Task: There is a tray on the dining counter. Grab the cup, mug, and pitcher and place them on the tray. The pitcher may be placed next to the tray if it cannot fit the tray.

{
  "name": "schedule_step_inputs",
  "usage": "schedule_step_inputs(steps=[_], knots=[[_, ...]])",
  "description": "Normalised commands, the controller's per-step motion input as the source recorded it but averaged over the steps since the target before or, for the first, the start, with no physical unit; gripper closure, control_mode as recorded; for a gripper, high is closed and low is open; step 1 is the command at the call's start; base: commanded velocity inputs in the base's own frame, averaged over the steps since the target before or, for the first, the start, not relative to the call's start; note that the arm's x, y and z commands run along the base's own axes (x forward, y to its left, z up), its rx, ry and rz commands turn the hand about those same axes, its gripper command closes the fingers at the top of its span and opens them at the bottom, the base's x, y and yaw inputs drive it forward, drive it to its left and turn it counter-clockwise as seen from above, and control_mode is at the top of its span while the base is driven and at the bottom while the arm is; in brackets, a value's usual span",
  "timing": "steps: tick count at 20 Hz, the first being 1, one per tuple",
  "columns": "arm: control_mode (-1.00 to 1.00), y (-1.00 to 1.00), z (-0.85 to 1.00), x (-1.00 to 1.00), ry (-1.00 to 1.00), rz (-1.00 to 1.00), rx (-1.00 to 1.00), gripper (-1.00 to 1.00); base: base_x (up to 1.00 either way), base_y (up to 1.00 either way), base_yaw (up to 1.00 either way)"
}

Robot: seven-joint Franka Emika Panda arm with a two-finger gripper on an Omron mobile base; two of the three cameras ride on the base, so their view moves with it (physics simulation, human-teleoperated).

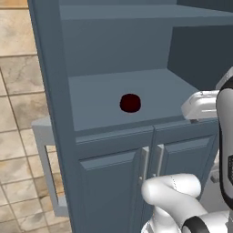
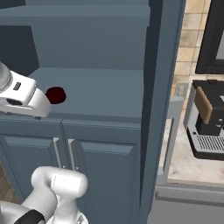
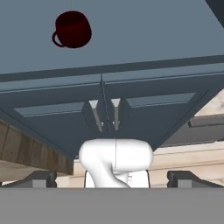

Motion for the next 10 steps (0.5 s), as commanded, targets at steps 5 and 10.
schedule_step_inputs(steps=[5,10], knots=[[1.00,0.00,0.00,0.00,0.00,0.00,0.00,-1.00,0.35,0.00,0.06],[1.00,0.00,0.00,0.00,0.00,0.00,0.00,-1.00,0.30,0.02,0.01]])
